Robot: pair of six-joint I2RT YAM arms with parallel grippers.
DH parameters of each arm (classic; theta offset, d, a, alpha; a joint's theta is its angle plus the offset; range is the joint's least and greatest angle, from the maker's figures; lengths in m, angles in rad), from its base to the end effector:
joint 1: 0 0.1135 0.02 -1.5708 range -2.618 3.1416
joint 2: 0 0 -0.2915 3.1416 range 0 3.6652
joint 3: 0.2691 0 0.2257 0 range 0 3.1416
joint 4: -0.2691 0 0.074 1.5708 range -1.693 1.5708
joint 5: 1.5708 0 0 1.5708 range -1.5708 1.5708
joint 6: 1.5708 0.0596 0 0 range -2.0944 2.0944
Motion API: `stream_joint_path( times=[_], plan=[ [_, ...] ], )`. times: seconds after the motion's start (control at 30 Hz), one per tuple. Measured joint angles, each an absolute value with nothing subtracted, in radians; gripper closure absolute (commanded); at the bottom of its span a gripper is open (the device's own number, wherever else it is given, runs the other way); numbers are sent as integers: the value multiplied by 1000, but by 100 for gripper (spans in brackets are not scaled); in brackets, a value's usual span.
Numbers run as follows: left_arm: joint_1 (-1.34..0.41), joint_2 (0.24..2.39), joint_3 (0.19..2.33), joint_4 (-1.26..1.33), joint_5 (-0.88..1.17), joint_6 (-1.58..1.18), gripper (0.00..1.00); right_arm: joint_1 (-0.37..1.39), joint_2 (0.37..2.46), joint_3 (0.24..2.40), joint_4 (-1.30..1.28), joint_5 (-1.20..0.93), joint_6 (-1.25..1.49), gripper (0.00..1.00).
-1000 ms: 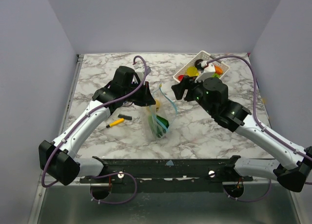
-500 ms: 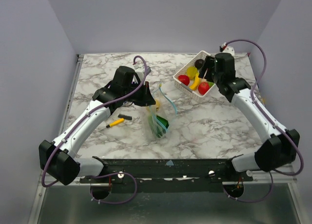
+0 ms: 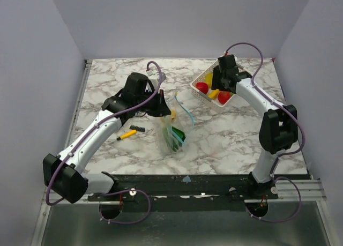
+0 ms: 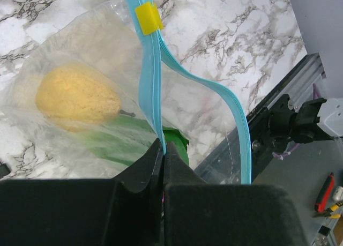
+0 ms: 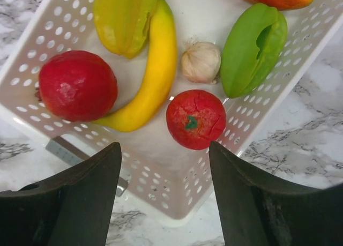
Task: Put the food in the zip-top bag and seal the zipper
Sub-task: Pick up the fake fruit from the bin.
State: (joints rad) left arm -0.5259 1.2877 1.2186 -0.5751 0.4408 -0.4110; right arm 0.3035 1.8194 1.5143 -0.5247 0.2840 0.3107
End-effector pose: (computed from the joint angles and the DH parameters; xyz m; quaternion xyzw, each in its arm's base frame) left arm 0.2139 -0.1535 0.3614 0.1477 0.8659 -0.3714 0.3008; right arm 0.3923 0.1054 0.2911 0.0546 0.9226 -0.0174 0.3815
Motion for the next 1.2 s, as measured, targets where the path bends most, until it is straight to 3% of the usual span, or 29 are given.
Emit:
stream_joint_path(
  times=[0.83, 1.2],
  plan=[
    [-525, 1301, 1219, -575, 442, -411, 100, 301, 2081, 1631, -577, 460, 173, 33],
    [-525, 1301, 1219, -575, 442, -411, 100, 301, 2087, 1650, -581, 469, 163, 63]
  ],
)
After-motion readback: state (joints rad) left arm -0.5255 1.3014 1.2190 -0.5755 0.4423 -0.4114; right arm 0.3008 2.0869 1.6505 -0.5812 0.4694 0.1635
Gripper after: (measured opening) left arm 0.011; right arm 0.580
